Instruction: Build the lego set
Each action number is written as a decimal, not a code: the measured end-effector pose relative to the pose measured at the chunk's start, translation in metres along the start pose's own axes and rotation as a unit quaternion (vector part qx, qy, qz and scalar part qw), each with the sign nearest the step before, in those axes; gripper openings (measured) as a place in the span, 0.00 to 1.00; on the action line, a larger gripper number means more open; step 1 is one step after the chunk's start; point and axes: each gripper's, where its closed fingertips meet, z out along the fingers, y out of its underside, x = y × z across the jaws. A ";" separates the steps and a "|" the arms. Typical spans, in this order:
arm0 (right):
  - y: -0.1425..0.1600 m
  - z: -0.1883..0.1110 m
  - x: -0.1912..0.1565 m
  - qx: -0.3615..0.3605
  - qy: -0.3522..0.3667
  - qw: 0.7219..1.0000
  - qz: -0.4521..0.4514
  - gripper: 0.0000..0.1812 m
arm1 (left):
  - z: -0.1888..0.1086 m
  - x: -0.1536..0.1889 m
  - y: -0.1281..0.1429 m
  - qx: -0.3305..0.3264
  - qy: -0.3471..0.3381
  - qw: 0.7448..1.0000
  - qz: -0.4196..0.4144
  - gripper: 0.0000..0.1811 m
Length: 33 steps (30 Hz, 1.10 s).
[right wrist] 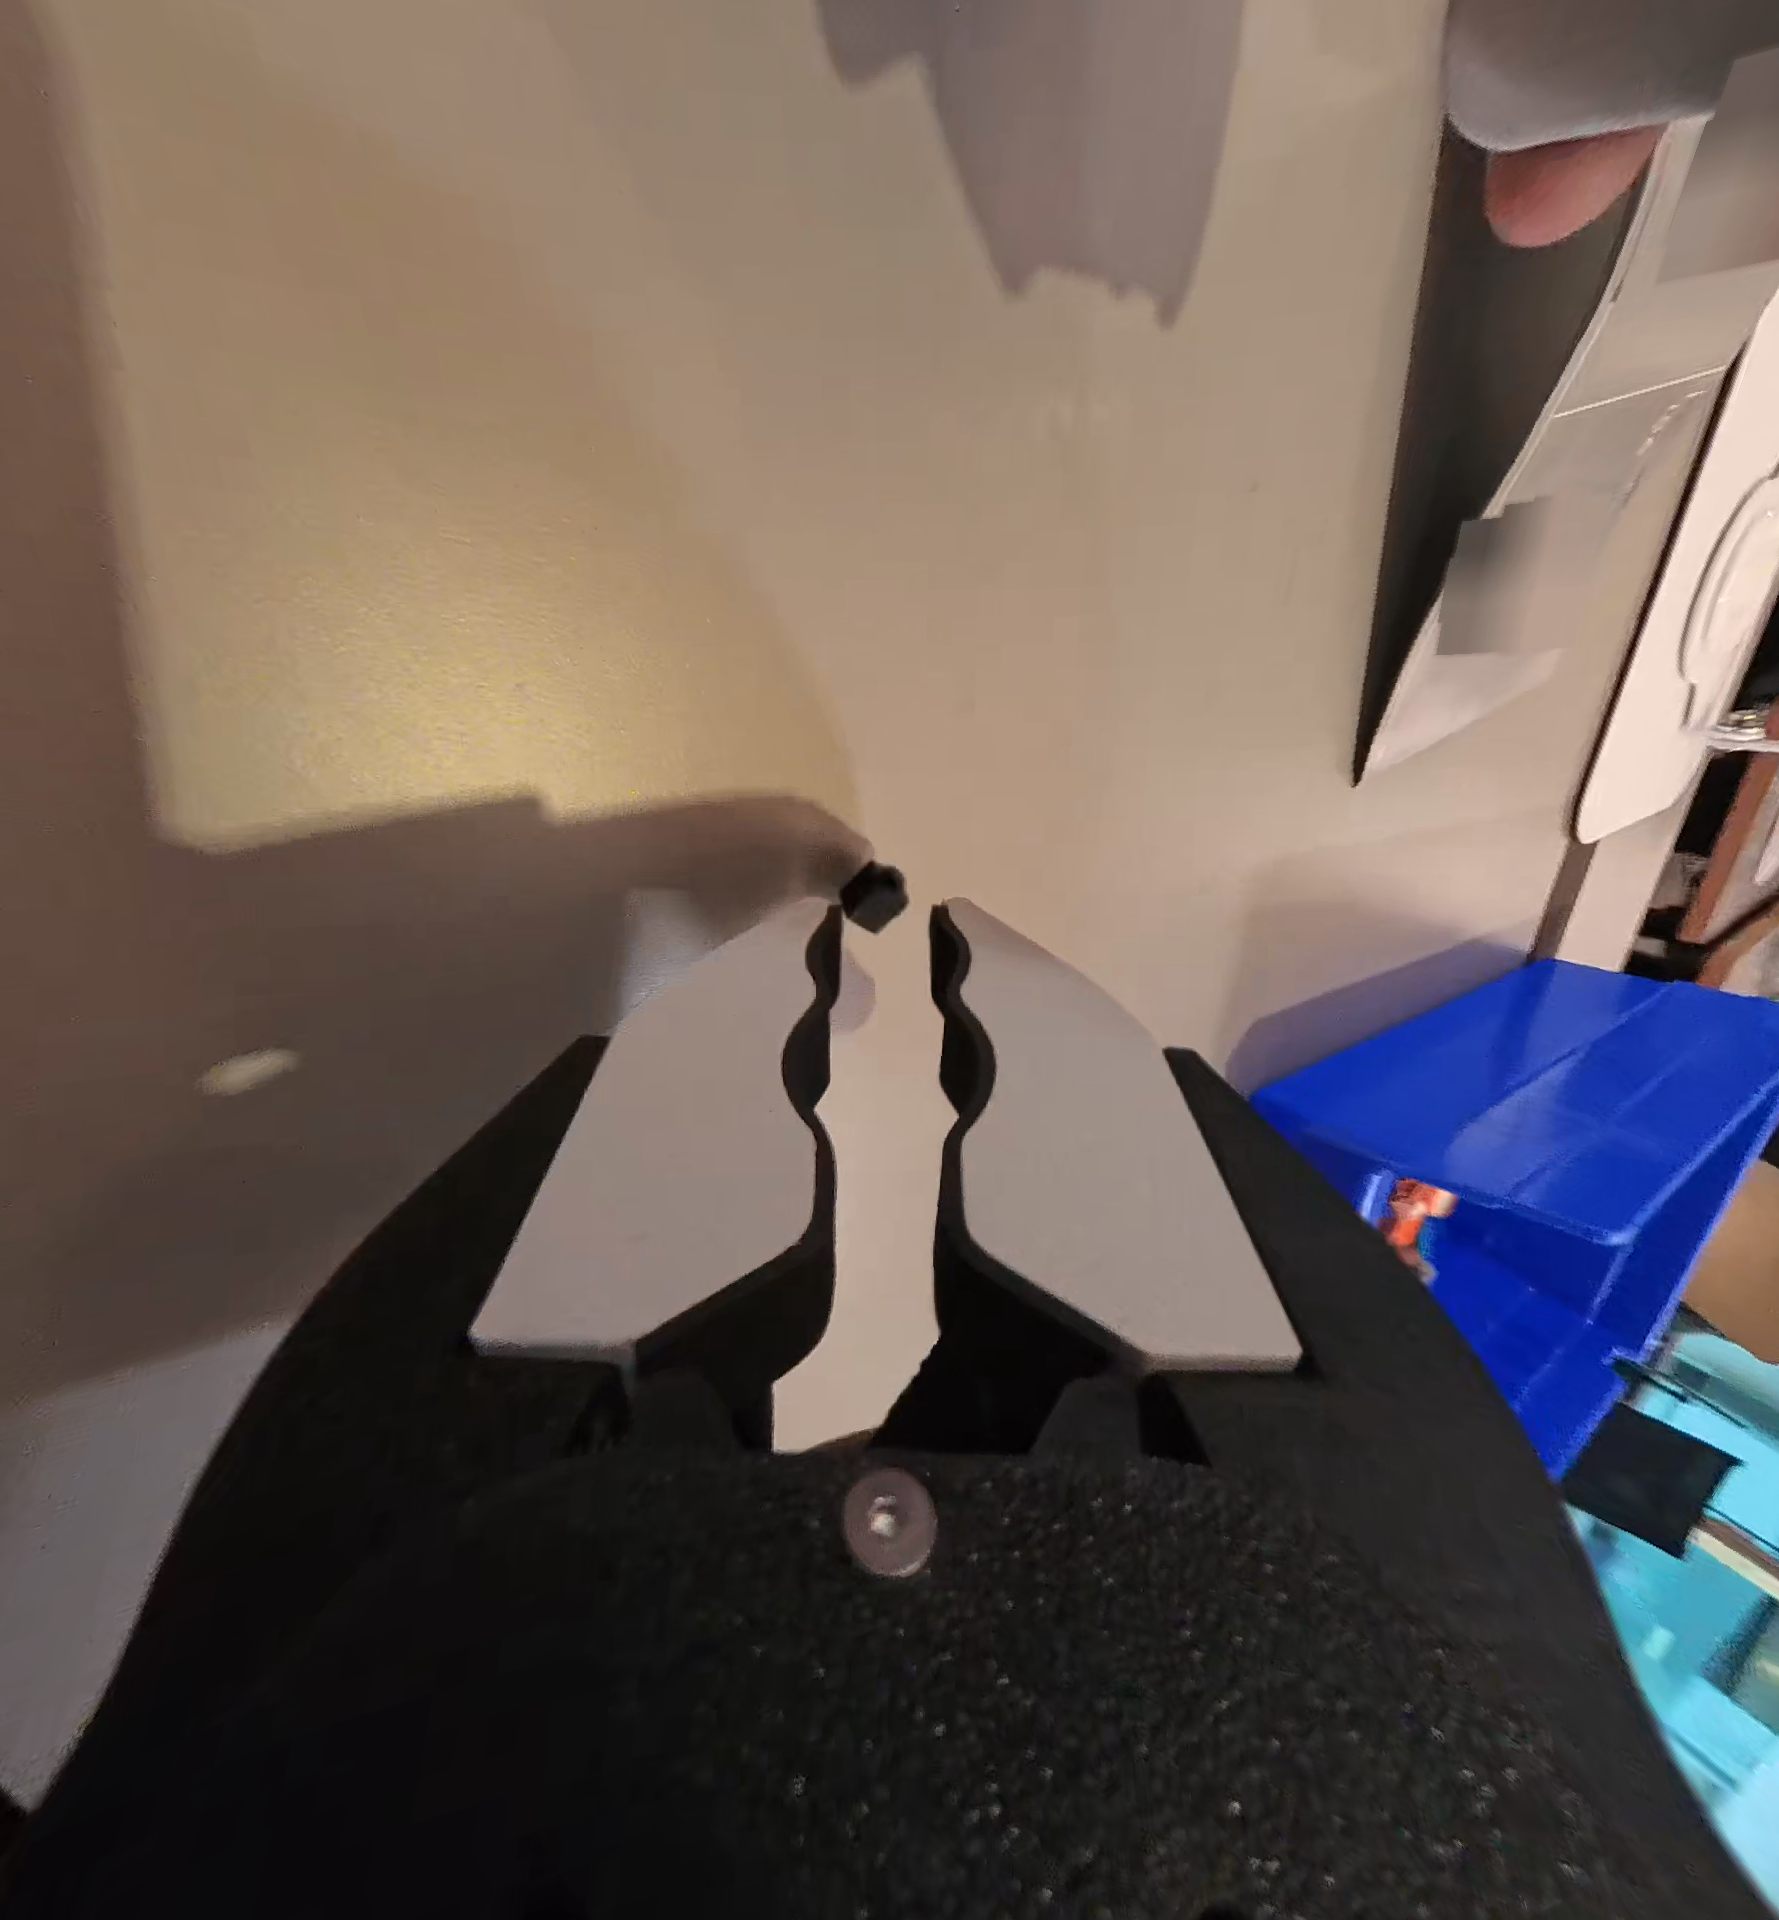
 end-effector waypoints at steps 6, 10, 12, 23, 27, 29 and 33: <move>0.002 -0.008 -0.003 0.049 -0.042 0.990 0.123 0.10 | 0.001 0.002 0.002 -0.003 0.003 1.000 0.001 0.20; 0.005 -0.007 0.004 0.075 -0.064 0.965 0.243 0.09 | 0.001 0.002 0.002 -0.004 0.002 1.000 0.003 0.20; 0.005 -0.005 0.005 0.079 -0.076 0.953 0.282 0.09 | 0.001 0.002 0.002 -0.004 0.001 1.000 0.005 0.20; -0.002 0.004 0.010 0.071 -0.048 0.956 0.281 0.08 | 0.001 0.002 0.002 -0.004 0.002 1.000 0.004 0.20; 0.006 0.008 0.006 0.054 -0.046 0.960 0.270 0.07 | 0.001 0.002 0.002 -0.004 0.002 1.000 0.004 0.20; 0.008 0.007 0.004 0.051 -0.049 0.961 0.268 0.07 | 0.001 0.002 0.002 -0.005 0.002 1.000 0.003 0.20; 0.014 0.007 -0.003 0.046 -0.058 0.963 0.258 0.07 | 0.001 0.002 0.002 -0.005 0.002 1.000 0.004 0.20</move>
